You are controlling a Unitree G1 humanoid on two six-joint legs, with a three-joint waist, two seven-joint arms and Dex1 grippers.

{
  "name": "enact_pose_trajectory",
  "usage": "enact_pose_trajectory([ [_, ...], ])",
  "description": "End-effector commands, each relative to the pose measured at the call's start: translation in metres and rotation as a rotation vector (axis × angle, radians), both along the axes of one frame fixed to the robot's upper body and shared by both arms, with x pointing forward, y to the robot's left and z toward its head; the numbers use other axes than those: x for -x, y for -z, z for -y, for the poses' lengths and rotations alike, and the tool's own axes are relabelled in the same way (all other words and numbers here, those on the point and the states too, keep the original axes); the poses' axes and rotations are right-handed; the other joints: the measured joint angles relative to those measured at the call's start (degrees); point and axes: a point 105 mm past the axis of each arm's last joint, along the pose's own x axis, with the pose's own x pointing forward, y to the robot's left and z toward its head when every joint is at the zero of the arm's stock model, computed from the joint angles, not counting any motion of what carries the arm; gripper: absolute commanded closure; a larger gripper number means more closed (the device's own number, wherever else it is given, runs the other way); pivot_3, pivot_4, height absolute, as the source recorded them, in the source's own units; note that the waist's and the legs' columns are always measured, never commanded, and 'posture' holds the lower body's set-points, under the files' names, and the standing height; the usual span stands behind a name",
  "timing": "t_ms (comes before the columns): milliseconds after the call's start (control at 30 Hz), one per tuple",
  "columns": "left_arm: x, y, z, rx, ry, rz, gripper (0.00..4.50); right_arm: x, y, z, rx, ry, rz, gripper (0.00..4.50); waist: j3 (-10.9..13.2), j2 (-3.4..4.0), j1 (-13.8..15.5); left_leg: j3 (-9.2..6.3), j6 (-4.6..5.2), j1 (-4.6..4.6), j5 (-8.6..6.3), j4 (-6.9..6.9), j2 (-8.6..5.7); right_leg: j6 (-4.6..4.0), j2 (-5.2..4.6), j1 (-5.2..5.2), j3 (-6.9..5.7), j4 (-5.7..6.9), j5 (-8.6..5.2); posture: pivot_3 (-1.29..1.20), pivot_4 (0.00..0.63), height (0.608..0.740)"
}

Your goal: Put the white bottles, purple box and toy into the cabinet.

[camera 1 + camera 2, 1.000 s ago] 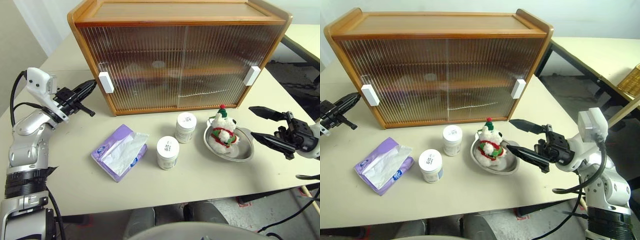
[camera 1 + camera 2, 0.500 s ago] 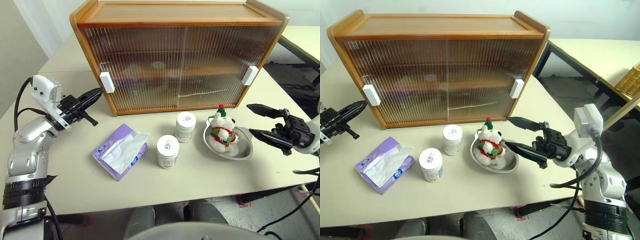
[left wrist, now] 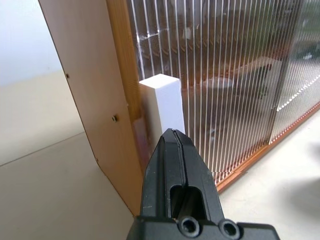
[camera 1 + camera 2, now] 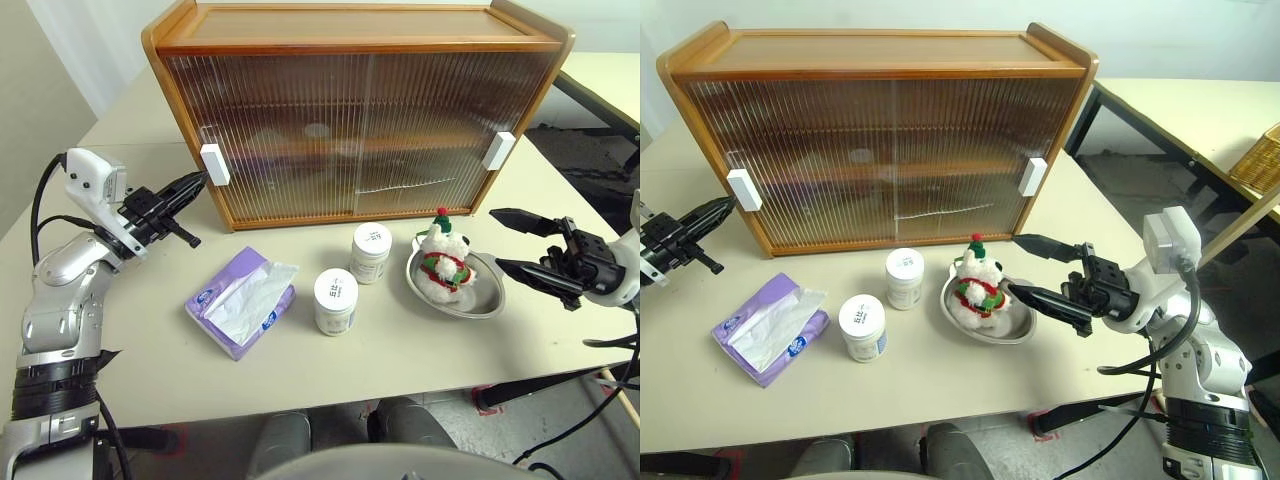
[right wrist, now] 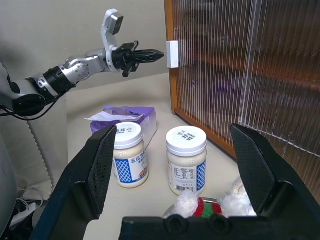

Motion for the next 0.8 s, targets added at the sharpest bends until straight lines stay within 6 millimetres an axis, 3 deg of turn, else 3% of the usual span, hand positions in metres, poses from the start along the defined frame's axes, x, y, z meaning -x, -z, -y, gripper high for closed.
enact_pose_trajectory([
  [33, -0.002, 0.0, -0.005, -0.01, -0.032, -0.001, 4.49, 0.001, -0.001, -0.001, 0.017, 0.0, 0.013, 0.0, 0.0, 0.0, 0.0, 0.0, 0.0, 0.0, 0.0, 0.0, 0.0, 0.0, 0.0, 0.0, 0.0, 0.0, 0.0, -0.09, 0.009, 0.74],
  [367, -0.003, 0.0, -0.011, -0.007, -0.077, 0.007, 4.49, 0.001, -0.003, -0.003, 0.017, -0.014, 0.019, 0.0, -0.05, 0.0, -0.01, 0.01, 0.0, -0.01, 0.0, 0.01, 0.0, 0.0, 0.0, 0.0, 0.0, 0.0, 0.01, -0.09, 0.006, 0.74],
  [800, -0.016, 0.002, 0.002, 0.01, -0.027, 0.007, 4.49, 0.002, -0.004, -0.002, 0.024, -0.007, 0.027, 0.0, -0.19, 0.01, -0.04, 0.02, 0.01, 0.0, 0.0, 0.06, 0.0, 0.01, 0.0, 0.03, 0.0, 0.0, 0.03, -0.11, 0.0, 0.74],
])
